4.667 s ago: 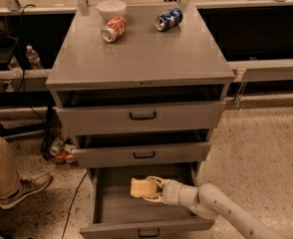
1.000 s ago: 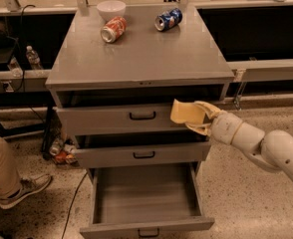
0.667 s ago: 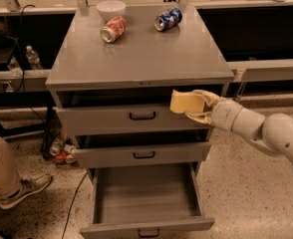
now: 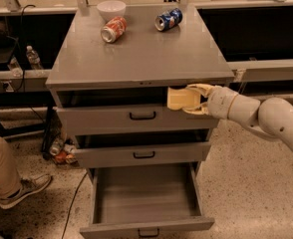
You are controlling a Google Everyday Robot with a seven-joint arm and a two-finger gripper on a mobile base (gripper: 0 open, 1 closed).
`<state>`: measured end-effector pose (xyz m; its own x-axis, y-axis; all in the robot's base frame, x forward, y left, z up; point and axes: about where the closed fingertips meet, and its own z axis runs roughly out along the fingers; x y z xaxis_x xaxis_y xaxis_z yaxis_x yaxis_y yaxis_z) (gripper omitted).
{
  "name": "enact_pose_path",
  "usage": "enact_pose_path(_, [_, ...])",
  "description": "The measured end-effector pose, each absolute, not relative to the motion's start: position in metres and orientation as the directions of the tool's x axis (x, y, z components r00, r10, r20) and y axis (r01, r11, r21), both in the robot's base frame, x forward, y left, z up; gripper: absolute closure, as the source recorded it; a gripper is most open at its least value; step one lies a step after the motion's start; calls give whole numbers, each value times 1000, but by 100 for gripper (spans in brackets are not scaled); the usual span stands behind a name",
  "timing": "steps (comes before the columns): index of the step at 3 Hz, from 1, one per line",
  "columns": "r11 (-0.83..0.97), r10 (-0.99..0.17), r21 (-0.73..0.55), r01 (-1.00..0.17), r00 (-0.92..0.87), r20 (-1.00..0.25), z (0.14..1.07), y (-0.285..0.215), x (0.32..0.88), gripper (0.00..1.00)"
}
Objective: Pick sponge from bottom drawer and place on counter
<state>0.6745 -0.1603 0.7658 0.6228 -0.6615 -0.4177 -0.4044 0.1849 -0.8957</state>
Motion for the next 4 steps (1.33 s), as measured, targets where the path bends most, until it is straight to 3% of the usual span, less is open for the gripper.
enact_pose_path(2, [257, -704, -886, -386, 554, -445, 770, -194, 635, 100])
enact_pose_path(4, [256, -741, -914, -316, 542, -395, 819, -219, 620, 100])
